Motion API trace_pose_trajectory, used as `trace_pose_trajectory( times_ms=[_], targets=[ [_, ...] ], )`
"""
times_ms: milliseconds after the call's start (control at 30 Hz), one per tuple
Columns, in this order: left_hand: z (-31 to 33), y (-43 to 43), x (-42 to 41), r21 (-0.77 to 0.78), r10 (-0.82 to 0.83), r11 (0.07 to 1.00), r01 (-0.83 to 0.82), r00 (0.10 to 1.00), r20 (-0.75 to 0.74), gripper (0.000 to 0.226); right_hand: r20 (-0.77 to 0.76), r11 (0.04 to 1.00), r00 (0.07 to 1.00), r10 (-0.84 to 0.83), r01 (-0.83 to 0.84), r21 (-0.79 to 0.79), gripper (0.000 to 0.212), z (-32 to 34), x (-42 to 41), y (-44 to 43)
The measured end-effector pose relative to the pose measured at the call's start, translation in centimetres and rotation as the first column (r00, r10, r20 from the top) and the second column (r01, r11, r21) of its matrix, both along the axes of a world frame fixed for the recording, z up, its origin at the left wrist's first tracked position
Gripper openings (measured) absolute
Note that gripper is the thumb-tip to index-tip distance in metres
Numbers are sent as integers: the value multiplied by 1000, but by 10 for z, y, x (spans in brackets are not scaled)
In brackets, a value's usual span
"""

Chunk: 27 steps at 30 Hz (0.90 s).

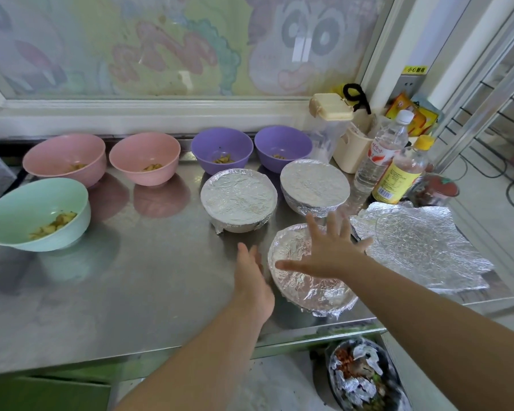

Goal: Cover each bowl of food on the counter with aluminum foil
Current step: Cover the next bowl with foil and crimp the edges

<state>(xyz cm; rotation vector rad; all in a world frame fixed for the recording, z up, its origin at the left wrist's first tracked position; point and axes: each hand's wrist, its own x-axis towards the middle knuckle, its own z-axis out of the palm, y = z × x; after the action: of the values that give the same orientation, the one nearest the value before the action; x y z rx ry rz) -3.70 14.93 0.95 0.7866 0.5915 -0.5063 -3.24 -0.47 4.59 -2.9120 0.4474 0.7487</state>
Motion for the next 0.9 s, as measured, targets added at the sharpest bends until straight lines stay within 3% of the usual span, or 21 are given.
trace_pose_trajectory(
  times_ms=[100,200,400,533,667,733,833,900],
  targets=[
    [2,-7,-19,44,2,999,-4,999,35,52,-14,990,991,130,-129,58,150,-6,0,-3],
    [8,-13,-32,113,-30,993,18,994,105,39,-36,987,990,138,-134,91,152,-12,0,-4],
    [-1,-16,-21,-38,-56,998,56,998,-4,75,8,993,996,93,-93,74,157,-16,1,0],
    [5,-12,-19,-12,47,999,-47,999,10,46,32,994,998,48,-51,97,154,-16,-3,4],
    [5,-7,-6,-156,15,988,-20,999,-35,73,16,991,999,-28,25,128,167,-19,1,2],
    [-1,-6,4,-191,45,980,-53,998,-45,73,-6,984,996,-84,84,157,168,-14,3,-2],
    [-8,-3,12,-119,54,991,-56,998,-24,59,-14,975,993,-121,121,187,168,-10,2,-6],
    [-15,3,5,74,12,997,-10,1000,-17,41,18,986,998,-65,61,158,166,-11,-1,-6]
  ],
)
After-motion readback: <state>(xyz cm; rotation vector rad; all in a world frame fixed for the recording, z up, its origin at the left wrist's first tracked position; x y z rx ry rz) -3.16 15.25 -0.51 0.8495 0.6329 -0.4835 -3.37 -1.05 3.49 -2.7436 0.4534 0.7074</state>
